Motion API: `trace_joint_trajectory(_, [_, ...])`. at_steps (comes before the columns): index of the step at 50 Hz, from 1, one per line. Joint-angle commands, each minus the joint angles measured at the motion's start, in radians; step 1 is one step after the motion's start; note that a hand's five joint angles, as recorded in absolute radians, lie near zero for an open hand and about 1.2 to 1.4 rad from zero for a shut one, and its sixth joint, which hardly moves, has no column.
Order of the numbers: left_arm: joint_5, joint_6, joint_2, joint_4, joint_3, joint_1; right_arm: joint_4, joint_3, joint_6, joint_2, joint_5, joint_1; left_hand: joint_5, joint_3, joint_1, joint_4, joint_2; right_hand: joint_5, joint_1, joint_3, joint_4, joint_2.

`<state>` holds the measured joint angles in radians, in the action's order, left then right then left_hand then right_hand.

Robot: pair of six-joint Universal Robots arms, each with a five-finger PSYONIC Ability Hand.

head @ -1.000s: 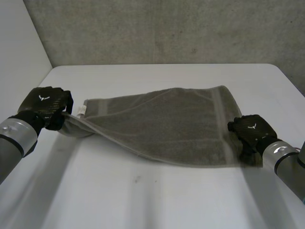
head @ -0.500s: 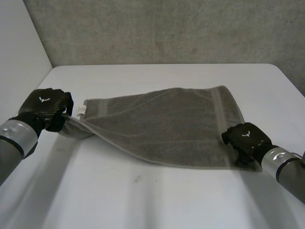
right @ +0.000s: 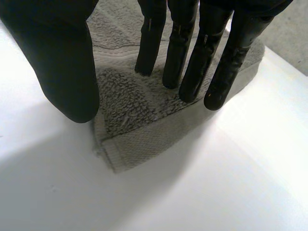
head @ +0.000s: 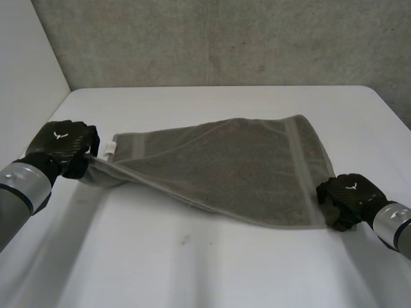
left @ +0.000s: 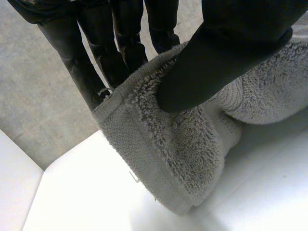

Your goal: Fold the towel.

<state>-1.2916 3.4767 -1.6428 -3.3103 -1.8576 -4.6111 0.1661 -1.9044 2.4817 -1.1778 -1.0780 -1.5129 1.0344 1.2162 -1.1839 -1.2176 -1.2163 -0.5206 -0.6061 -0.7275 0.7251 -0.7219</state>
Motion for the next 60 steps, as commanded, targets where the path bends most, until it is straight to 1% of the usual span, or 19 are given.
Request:
trace_joint_trajectory(1, [0.0, -0.001, 0.0, 0.0, 0.0, 0.0, 0.013, 0.012, 0.002, 0.004, 0.0, -0.007, 0.187, 0.18, -0.212, -0.179, -0.18, -0.15, -0.239, -0.118, 0.12, -0.123])
trace_joint_trajectory(13, [0.0, 0.001, 0.0, 0.0, 0.0, 0.0, 0.058, 0.022, 0.002, 0.018, 0.0, -0.01, 0.187, 0.18, -0.212, -0.179, -0.18, -0.285, -0.374, -0.253, 0.255, -0.259])
trace_joint_trajectory(16, [0.0, -0.001, 0.0, 0.0, 0.0, 0.0, 0.061, 0.03, 0.003, 0.03, 0.0, -0.01, 0.187, 0.18, -0.212, -0.179, -0.18, -0.472, -0.561, -0.44, 0.442, -0.445])
trace_joint_trajectory(17, [0.0, 0.001, 0.0, 0.0, -0.002, 0.0, 0.061, 0.03, 0.003, 0.03, 0.0, -0.01, 0.187, 0.18, -0.212, -0.179, -0.18, -0.473, -0.562, -0.441, 0.443, -0.446])
trace_joint_trajectory(19, [0.0, -0.001, 0.0, 0.0, -0.005, 0.0, 0.061, 0.034, 0.003, 0.029, 0.001, -0.012, 0.187, 0.18, -0.212, -0.179, -0.18, -0.7, -0.789, -0.668, 0.67, -0.674])
trace_joint_trajectory(27, [0.0, 0.002, 0.0, 0.012, -0.006, 0.003, 0.029, 0.067, -0.001, -0.026, -0.006, -0.007, 0.187, 0.18, -0.212, -0.179, -0.18, -0.701, -0.79, -0.669, 0.671, -0.674])
trace_joint_trajectory(31, [0.0, 0.018, 0.011, 0.046, -0.029, 0.005, -0.08, 0.094, -0.007, -0.097, -0.002, -0.003, 0.187, 0.18, -0.212, -0.179, -0.18, -0.701, -0.79, -0.669, 0.671, -0.674])
trace_joint_trajectory(33, [0.0, 0.024, 0.017, 0.075, -0.041, 0.005, -0.265, 0.151, -0.035, -0.135, 0.006, 0.002, 0.187, 0.18, -0.212, -0.179, -0.18, -0.701, -0.79, -0.669, 0.671, -0.674])
trace_joint_trajectory(34, [0.0, 0.042, 0.027, 0.118, -0.051, 0.005, -0.266, 0.151, -0.035, -0.135, 0.006, 0.002, 0.187, 0.18, -0.212, -0.179, -0.18, -0.701, -0.79, -0.669, 0.671, -0.674])
trace_joint_trajectory(36, [0.0, 0.068, 0.044, 0.167, -0.057, 0.003, -0.425, 0.197, -0.122, -0.146, 0.006, 0.043, 0.187, 0.18, -0.212, -0.179, -0.18, -0.701, -0.79, -0.669, 0.671, -0.674])
trace_joint_trajectory(37, [0.0, 0.068, 0.044, 0.167, -0.057, 0.003, -0.425, 0.197, -0.122, -0.146, 0.006, 0.043, 0.187, 0.18, -0.212, -0.179, -0.18, -0.701, -0.79, -0.669, 0.671, -0.674])
trace_joint_trajectory(39, [0.003, 0.18, 0.084, 0.308, -0.087, -0.03, -0.569, 0.222, -0.251, -0.152, -0.014, 0.127, 0.187, 0.18, -0.212, -0.179, -0.18, -0.701, -0.79, -0.669, 0.671, -0.674])
trace_joint_trajectory(42, [0.005, 0.229, 0.1, 0.36, -0.1, -0.049, -0.652, 0.231, -0.323, -0.16, -0.019, 0.158, 0.187, 0.18, -0.212, -0.179, -0.18, -0.701, -0.79, -0.669, 0.671, -0.674])
trace_joint_trajectory(44, [0.032, 0.309, 0.136, 0.444, -0.126, -0.066, -0.819, 0.239, -0.45, -0.171, -0.023, 0.189, 0.187, 0.18, -0.212, -0.179, -0.18, -0.701, -0.79, -0.669, 0.671, -0.674])
trace_joint_trajectory(45, [0.032, 0.309, 0.136, 0.445, -0.126, -0.066, -0.82, 0.239, -0.451, -0.171, -0.023, 0.189, 0.187, 0.18, -0.212, -0.179, -0.18, -0.701, -0.79, -0.669, 0.671, -0.674])
trace_joint_trajectory(47, [0.081, 0.355, 0.162, 0.509, -0.147, -0.072, -0.969, 0.234, -0.545, -0.172, -0.023, 0.204, 0.187, 0.18, -0.212, -0.179, -0.18, -0.701, -0.79, -0.669, 0.671, -0.674])
trace_joint_trajectory(53, [0.129, 0.377, 0.199, 0.543, -0.147, -0.081, -1.057, 0.243, -0.612, -0.177, -0.005, 0.26, 0.187, 0.18, -0.212, -0.179, -0.18, -0.701, -0.79, -0.669, 0.671, -0.674])
trace_joint_trajectory(58, [0.132, 0.377, 0.192, 0.502, -0.109, -0.103, -0.967, 0.298, -0.575, -0.151, -0.003, 0.252, 0.187, 0.18, -0.212, -0.179, -0.18, -0.701, -0.79, -0.669, 0.671, -0.674])
trace_joint_trajectory(60, [0.132, 0.364, 0.151, 0.43, -0.065, -0.104, -0.946, 0.317, -0.537, -0.129, -0.002, 0.243, 0.187, 0.18, -0.212, -0.179, -0.18, -0.701, -0.79, -0.669, 0.671, -0.674])
